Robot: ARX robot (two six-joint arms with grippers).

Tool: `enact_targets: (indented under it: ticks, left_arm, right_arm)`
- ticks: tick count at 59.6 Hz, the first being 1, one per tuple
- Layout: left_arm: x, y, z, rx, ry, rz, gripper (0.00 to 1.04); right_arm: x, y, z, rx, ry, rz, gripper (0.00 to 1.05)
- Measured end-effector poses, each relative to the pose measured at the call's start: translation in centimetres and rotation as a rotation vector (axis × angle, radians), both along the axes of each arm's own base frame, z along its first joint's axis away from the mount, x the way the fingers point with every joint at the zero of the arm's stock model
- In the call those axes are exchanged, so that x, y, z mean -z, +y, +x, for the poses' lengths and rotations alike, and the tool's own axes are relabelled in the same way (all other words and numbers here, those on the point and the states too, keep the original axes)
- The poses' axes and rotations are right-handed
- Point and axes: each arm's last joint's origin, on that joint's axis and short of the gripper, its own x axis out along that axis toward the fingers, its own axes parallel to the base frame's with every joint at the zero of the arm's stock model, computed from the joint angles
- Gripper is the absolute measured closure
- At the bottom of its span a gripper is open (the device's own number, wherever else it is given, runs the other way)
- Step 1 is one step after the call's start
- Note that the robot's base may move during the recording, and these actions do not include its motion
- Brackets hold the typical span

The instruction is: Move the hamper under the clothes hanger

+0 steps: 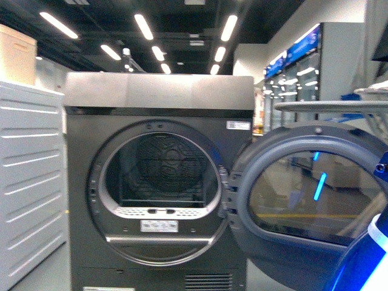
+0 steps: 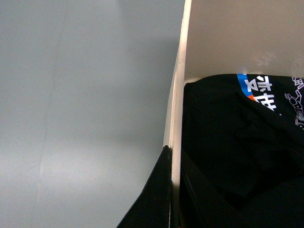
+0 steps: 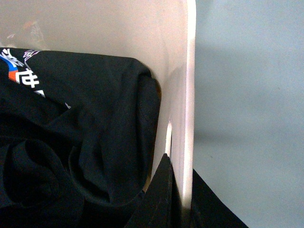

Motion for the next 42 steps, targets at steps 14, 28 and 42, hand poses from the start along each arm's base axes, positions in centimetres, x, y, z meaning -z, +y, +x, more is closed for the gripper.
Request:
enact_targets:
  ticks: [14, 28, 42]
  left_arm:
    - [0.0, -0.9, 0.1, 0.028, -0.004, -0.007, 1.01]
    - [-0.1, -1.8, 0.2, 0.055, -0.007, -0.014, 1.01]
    - [-0.1, -1.0, 0.2, 0.032, -0.005, -0.007, 1.01]
  right_arm:
    - [-0.3, -1.1, 0.4, 0.038, -0.013, -0.014, 1.02]
    - [-0.4, -2.0, 0.7, 0.058, -0.016, -0.017, 1.02]
    - [-0.4, -1.2, 0.5, 0.038, -0.015, -0.015, 1.02]
